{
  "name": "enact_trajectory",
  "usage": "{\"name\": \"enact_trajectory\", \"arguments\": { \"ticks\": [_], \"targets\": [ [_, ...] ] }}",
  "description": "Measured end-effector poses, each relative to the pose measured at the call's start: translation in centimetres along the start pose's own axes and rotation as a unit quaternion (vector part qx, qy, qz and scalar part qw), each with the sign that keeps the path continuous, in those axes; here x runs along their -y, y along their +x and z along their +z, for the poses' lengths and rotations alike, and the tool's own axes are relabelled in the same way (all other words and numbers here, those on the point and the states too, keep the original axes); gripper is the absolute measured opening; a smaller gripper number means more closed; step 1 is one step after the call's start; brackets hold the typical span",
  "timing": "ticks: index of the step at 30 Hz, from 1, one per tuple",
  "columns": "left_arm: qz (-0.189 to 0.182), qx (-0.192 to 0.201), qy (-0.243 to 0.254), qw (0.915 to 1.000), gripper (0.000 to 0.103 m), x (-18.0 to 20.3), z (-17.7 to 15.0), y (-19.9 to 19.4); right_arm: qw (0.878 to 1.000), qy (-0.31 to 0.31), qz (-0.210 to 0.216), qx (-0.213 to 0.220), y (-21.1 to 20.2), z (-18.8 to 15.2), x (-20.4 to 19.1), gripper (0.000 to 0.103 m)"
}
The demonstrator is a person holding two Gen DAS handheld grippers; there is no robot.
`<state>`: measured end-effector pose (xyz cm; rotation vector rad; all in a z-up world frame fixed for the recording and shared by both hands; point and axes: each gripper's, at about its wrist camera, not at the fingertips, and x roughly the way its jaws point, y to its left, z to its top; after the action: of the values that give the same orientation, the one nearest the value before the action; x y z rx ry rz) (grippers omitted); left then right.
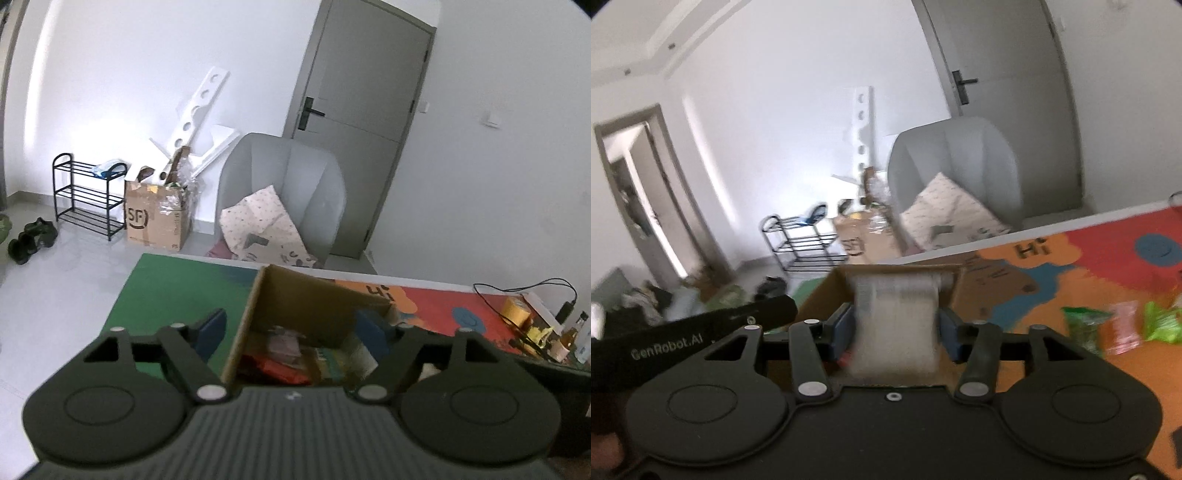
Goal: Organize snacks
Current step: 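Open both grippers to release the snacks into the box, then move both open grippers back toward the remaining snacks on the table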
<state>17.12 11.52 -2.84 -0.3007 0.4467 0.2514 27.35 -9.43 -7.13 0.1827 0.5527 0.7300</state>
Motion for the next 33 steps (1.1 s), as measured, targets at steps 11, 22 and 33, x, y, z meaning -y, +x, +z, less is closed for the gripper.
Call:
{"name": "enact_trajectory", "arguments": {
  "ticks": [11, 22, 33],
  "targets": [
    [-0.006, -0.015, 0.009, 0.9998, 0.092, 0.9, -0.8, 0.5, 0.999, 0.013, -0.043, 0.01, -2.6, -0.8, 2.8, 0.08],
    [-0.035, -0.032, 0.028, 0.9985, 0.094, 4.0, -1.8, 0.9, 0.996, 0.035, -0.079, 0.017, -5.1, -1.4, 6.4, 0.086],
    [-0.069, -0.044, 0.058, 0.9949, 0.096, 8.6, -3.0, 1.5, 0.993, 0.042, -0.108, 0.015, -7.4, -2.4, 10.0, 0.095]
  ]
}}
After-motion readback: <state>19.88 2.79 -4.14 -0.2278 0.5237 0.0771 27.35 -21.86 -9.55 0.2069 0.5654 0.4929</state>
